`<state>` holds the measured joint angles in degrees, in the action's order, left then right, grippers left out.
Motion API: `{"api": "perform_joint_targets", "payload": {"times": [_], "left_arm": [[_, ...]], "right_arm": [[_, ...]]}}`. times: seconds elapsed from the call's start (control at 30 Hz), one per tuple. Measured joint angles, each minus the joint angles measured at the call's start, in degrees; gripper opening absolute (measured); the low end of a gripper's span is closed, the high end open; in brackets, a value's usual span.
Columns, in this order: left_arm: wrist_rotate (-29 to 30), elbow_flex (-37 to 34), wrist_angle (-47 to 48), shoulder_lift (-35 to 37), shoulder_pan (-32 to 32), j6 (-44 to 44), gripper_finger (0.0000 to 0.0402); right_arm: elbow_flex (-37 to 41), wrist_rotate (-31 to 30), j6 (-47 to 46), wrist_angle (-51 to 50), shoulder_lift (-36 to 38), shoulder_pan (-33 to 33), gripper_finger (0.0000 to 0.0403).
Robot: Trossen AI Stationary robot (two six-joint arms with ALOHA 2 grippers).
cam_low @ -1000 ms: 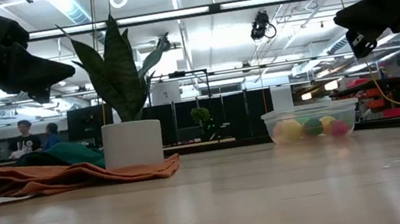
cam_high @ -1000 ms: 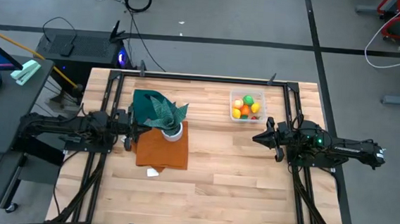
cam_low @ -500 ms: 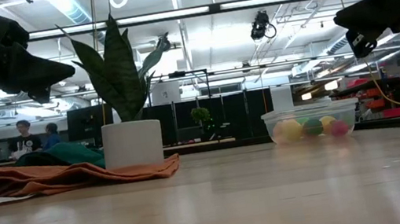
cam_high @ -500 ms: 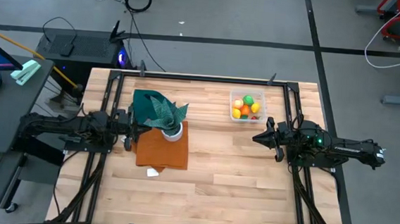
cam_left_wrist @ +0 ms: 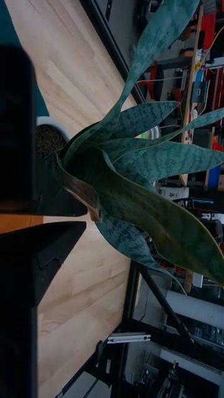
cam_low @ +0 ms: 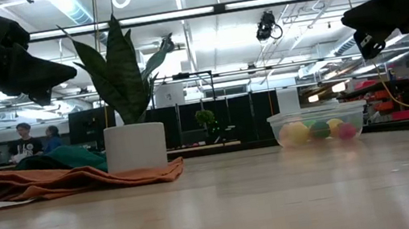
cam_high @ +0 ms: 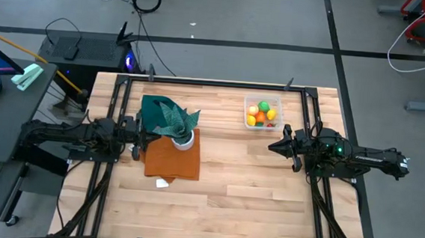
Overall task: Pick and placing Produce into tupperware
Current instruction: Return to Home Position
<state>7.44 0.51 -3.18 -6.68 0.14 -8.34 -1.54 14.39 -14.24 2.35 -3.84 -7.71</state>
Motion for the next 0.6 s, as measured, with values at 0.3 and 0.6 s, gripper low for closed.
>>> {"api": "perform_joint_targets", "payload": {"times": [0.3, 0.6], "left_arm": [[0.00, 0.00, 0.01, 0.00, 0.00, 0.00, 0.0029], [-0.01, 0.00, 0.01, -0.01, 0.01, 0.00, 0.0031]], "right_arm": [[0.00, 0.00, 0.00, 0.01, 0.00, 0.00, 0.0000], [0.00, 0.01, 0.00, 0.00, 0.00, 0.00, 0.0000]]}}
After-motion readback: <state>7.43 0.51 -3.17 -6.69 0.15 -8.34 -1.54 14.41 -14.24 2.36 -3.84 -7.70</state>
